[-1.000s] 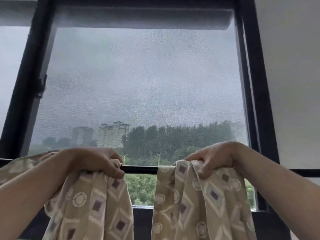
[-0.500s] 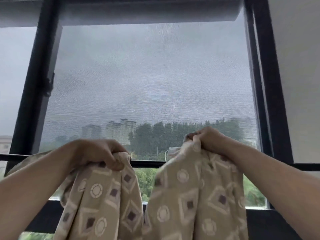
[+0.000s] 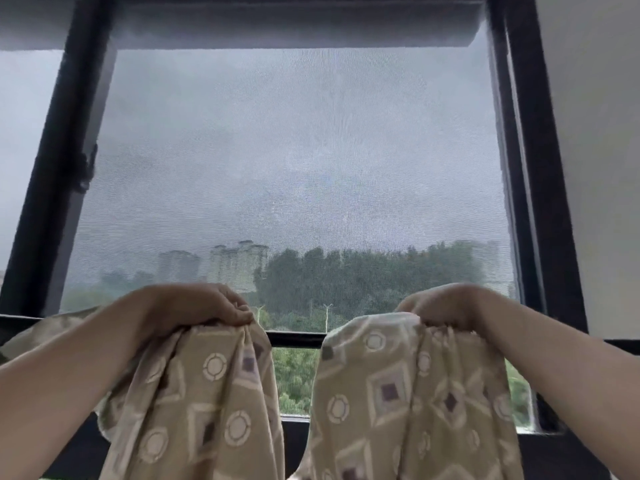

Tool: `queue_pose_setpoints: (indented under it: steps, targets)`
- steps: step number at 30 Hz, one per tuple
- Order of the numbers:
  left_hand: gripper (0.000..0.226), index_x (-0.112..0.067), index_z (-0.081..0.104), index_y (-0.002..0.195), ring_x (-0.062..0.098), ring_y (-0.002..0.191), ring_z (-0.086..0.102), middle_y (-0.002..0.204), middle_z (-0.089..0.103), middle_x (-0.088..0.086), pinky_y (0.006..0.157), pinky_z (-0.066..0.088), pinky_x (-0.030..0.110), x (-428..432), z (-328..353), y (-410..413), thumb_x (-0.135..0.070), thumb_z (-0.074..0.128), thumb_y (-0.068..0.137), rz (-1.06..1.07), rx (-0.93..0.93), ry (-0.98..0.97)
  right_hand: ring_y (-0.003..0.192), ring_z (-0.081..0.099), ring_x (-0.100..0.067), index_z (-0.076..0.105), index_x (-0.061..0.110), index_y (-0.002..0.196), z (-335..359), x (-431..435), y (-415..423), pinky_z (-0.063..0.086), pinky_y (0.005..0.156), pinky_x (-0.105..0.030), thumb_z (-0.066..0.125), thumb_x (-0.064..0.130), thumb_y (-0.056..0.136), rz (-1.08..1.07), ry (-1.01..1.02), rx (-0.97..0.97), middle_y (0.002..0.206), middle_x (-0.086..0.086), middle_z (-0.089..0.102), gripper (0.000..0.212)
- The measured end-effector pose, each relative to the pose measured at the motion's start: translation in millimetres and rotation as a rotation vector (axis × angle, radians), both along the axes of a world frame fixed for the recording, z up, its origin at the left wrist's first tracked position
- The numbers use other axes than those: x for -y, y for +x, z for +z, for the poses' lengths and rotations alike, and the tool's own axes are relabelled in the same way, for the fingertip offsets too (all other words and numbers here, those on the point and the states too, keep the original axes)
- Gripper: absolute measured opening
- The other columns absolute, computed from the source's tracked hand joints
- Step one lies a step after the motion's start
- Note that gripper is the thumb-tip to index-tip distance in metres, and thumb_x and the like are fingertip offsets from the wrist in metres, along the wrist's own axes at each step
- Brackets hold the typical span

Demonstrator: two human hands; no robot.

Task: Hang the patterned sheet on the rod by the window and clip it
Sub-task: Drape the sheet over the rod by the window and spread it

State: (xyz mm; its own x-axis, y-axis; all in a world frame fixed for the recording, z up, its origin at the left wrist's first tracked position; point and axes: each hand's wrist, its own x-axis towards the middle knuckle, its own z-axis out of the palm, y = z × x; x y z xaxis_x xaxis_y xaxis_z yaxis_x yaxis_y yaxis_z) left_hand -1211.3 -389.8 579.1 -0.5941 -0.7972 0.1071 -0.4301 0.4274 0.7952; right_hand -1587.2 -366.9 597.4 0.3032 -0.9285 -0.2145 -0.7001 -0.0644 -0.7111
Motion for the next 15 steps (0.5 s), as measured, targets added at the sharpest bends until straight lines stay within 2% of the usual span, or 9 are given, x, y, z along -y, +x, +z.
queue_pose_setpoints:
  steps: [2,3,5,6,8,10,12,14,15]
  targets:
    - [0.035,-0.011,0.061,0.073,0.013,0.058,0.051,0.068,0.056,0.005,0.057,0.045,0.023,0,0,-1,-0.036,0.082,0.062,-0.012,-0.002,0.008,0.064,0.069,-0.019,0.073,0.004,0.092,5,-14,-7,0.055,0.061,-0.029,0.059,0.056,0.086,0.114,0.148,0.279,0.075,-0.01,0.072,0.054]
    - [0.039,-0.011,0.061,0.072,0.012,0.057,0.052,0.068,0.056,0.005,0.057,0.045,0.023,-1,0,-2,-0.038,0.086,0.058,-0.018,-0.001,0.008,0.07,0.069,-0.021,0.073,0.005,0.1,7,-21,-8,0.055,0.064,-0.03,0.06,0.07,0.076,0.162,0.186,0.312,0.082,-0.012,0.073,0.071]
    - [0.05,-0.011,0.062,0.073,0.012,0.058,0.052,0.067,0.057,0.004,0.056,0.044,0.023,-2,-1,-1,-0.044,0.091,0.049,-0.02,0.007,0.003,0.094,0.065,-0.027,0.065,0.009,0.119,6,-32,-3,0.053,0.081,-0.035,0.073,0.078,0.056,0.221,0.141,0.2,0.105,-0.013,0.069,0.094]
    - [0.053,-0.011,0.062,0.073,0.012,0.057,0.051,0.067,0.056,0.004,0.056,0.043,0.022,-2,-1,0,-0.046,0.092,0.046,-0.013,0.005,-0.002,0.101,0.061,-0.028,0.063,0.011,0.12,5,-36,1,0.051,0.087,-0.037,0.08,0.074,0.05,0.233,0.101,0.096,0.11,-0.012,0.067,0.095]
    - [0.054,-0.01,0.061,0.072,0.012,0.055,0.05,0.066,0.056,0.005,0.053,0.043,0.022,-2,-1,2,-0.045,0.093,0.045,0.002,-0.011,-0.002,0.099,0.064,-0.024,0.067,0.018,0.106,-4,-57,21,0.053,0.082,-0.033,0.085,0.055,0.059,0.212,-0.081,-0.176,0.103,-0.003,0.07,0.063]
    - [0.052,-0.008,0.061,0.075,0.013,0.056,0.051,0.067,0.056,0.006,0.053,0.044,0.022,-3,-2,5,-0.04,0.092,0.049,0.005,-0.03,-0.005,0.087,0.069,-0.012,0.069,0.026,0.092,-9,-69,37,0.055,0.072,-0.025,0.082,0.046,0.069,0.171,-0.401,-0.445,0.09,0.01,0.073,0.033]
    - [0.044,-0.009,0.062,0.074,0.012,0.056,0.052,0.066,0.057,0.005,0.052,0.044,0.022,-6,-2,6,-0.035,0.089,0.051,0.016,-0.055,-0.01,0.079,0.067,-0.002,0.068,0.028,0.086,-12,-77,49,0.054,0.072,-0.023,0.079,0.051,0.072,0.153,-0.684,-0.559,0.084,0.015,0.072,0.028]
    - [0.045,-0.009,0.064,0.071,0.012,0.055,0.054,0.065,0.058,0.005,0.052,0.045,0.021,-7,-2,5,-0.036,0.09,0.046,0.032,-0.057,-0.021,0.064,0.059,0.002,0.065,0.03,0.072,-15,-76,53,0.049,0.066,-0.02,0.073,0.053,0.079,0.158,-0.771,-0.518,0.068,0.017,0.065,0.026]
    - [0.051,-0.009,0.065,0.071,0.012,0.055,0.055,0.066,0.06,0.005,0.052,0.046,0.022,-7,-2,5,-0.04,0.093,0.041,0.038,-0.055,-0.028,0.056,0.052,0.002,0.061,0.029,0.061,-16,-72,52,0.045,0.06,-0.018,0.069,0.053,0.082,0.143,-0.77,-0.478,0.058,0.016,0.058,0.033]
